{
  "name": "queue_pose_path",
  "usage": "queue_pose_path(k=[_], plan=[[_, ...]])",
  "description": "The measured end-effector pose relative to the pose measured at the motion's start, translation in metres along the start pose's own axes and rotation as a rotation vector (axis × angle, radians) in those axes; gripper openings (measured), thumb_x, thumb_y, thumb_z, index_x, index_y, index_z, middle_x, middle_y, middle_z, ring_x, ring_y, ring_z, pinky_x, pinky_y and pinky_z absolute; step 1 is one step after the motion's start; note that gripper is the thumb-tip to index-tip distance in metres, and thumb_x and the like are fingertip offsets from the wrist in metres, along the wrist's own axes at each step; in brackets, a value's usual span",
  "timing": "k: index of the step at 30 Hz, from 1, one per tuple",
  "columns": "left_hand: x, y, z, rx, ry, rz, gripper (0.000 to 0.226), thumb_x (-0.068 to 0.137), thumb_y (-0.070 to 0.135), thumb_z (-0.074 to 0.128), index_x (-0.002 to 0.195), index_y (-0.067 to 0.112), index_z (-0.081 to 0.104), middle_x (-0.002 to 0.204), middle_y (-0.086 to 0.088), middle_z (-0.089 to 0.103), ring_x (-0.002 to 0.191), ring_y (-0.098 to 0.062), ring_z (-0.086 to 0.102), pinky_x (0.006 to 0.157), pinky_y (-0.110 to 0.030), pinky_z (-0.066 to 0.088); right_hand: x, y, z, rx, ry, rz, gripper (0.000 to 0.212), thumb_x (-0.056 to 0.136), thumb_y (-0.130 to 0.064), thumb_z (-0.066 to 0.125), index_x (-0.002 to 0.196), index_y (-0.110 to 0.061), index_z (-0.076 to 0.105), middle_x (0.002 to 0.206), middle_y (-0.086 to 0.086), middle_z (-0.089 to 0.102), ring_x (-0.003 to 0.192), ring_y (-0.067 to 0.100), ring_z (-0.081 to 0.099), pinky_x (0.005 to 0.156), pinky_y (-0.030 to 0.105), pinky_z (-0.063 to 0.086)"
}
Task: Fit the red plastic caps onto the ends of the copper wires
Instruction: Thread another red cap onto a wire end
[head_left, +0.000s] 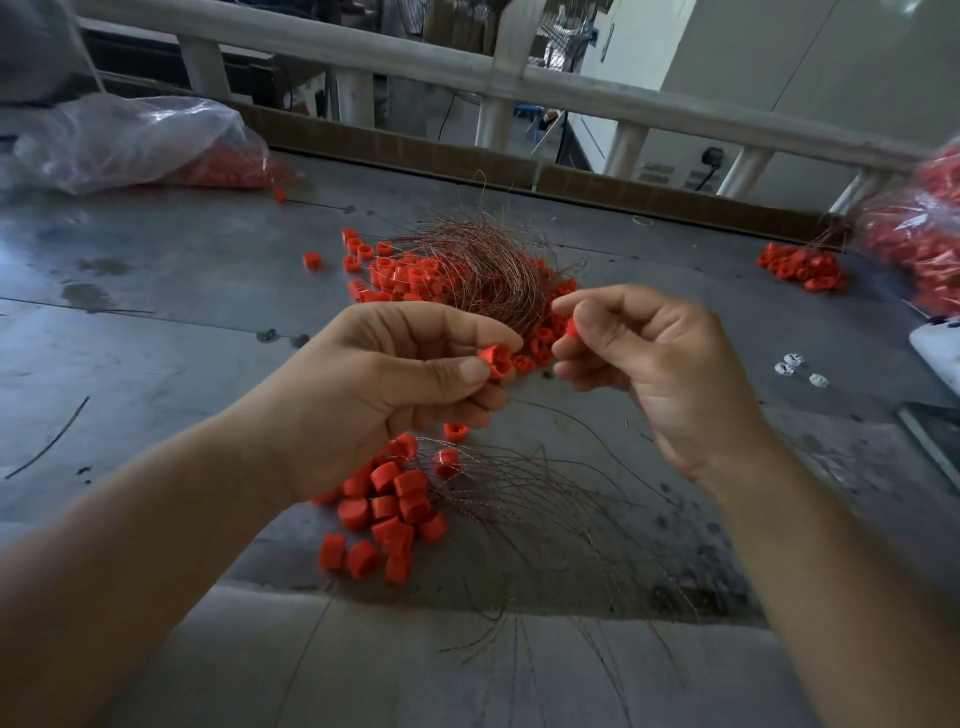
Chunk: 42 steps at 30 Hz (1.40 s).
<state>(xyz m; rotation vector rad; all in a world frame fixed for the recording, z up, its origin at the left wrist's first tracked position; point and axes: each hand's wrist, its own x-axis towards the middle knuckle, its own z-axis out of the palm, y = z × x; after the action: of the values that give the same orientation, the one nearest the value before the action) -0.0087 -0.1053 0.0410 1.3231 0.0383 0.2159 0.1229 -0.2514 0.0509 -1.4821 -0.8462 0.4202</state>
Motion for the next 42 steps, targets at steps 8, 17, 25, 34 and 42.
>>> queue_pose_path(k=[8, 17, 25, 34, 42], plan=[[0.000, 0.001, 0.001, -0.056, 0.002, -0.042, 0.021, 0.063, 0.002, 0.068, 0.081, 0.010, 0.075, 0.074, -0.009, 0.071, 0.069, -0.017, 0.071, 0.058, -0.018, 0.054, -0.005, 0.000, 0.010, 0.068, -0.066, 0.015, 0.021, 0.064, -0.016, 0.062, 0.084, -0.016, 0.065, 0.068, 0.001, 0.067, 0.062, 0.011, 0.065, 0.058, 0.020, 0.053], [0.001, -0.002, 0.005, 0.058, 0.079, -0.038, 0.022, 0.059, 0.007, 0.062, 0.076, 0.014, 0.074, 0.072, -0.007, 0.071, 0.067, -0.017, 0.070, 0.057, -0.017, 0.053, -0.010, -0.002, 0.015, -0.026, -0.112, -0.068, 0.025, 0.065, -0.019, 0.064, 0.090, -0.021, 0.063, 0.076, 0.000, 0.067, 0.072, 0.012, 0.067, 0.066, 0.019, 0.052], [0.001, 0.000, 0.006, 0.055, 0.102, -0.037, 0.015, 0.056, 0.007, 0.063, 0.066, 0.014, 0.072, 0.069, -0.008, 0.069, 0.064, -0.017, 0.070, 0.055, -0.018, 0.053, -0.012, -0.003, 0.018, -0.058, -0.124, -0.121, 0.021, 0.064, -0.018, 0.066, 0.084, -0.025, 0.068, 0.072, 0.000, 0.068, 0.069, 0.014, 0.067, 0.063, 0.019, 0.053], [0.001, 0.001, 0.006, 0.069, 0.096, -0.030, 0.016, 0.057, 0.009, 0.063, 0.068, 0.014, 0.073, 0.071, -0.008, 0.070, 0.064, -0.017, 0.070, 0.055, -0.018, 0.053, -0.013, -0.003, 0.020, -0.105, -0.112, -0.148, 0.023, 0.063, -0.019, 0.066, 0.086, -0.024, 0.065, 0.075, -0.006, 0.068, 0.075, 0.009, 0.066, 0.069, 0.019, 0.052], [0.001, 0.000, 0.006, 0.074, 0.115, -0.021, 0.015, 0.057, 0.009, 0.063, 0.069, 0.013, 0.071, 0.068, -0.010, 0.070, 0.061, -0.016, 0.069, 0.054, -0.018, 0.053, -0.015, -0.001, 0.023, -0.187, -0.114, -0.210, 0.021, 0.064, -0.019, 0.068, 0.084, -0.025, 0.066, 0.076, -0.009, 0.069, 0.075, 0.006, 0.067, 0.069, 0.016, 0.051]])
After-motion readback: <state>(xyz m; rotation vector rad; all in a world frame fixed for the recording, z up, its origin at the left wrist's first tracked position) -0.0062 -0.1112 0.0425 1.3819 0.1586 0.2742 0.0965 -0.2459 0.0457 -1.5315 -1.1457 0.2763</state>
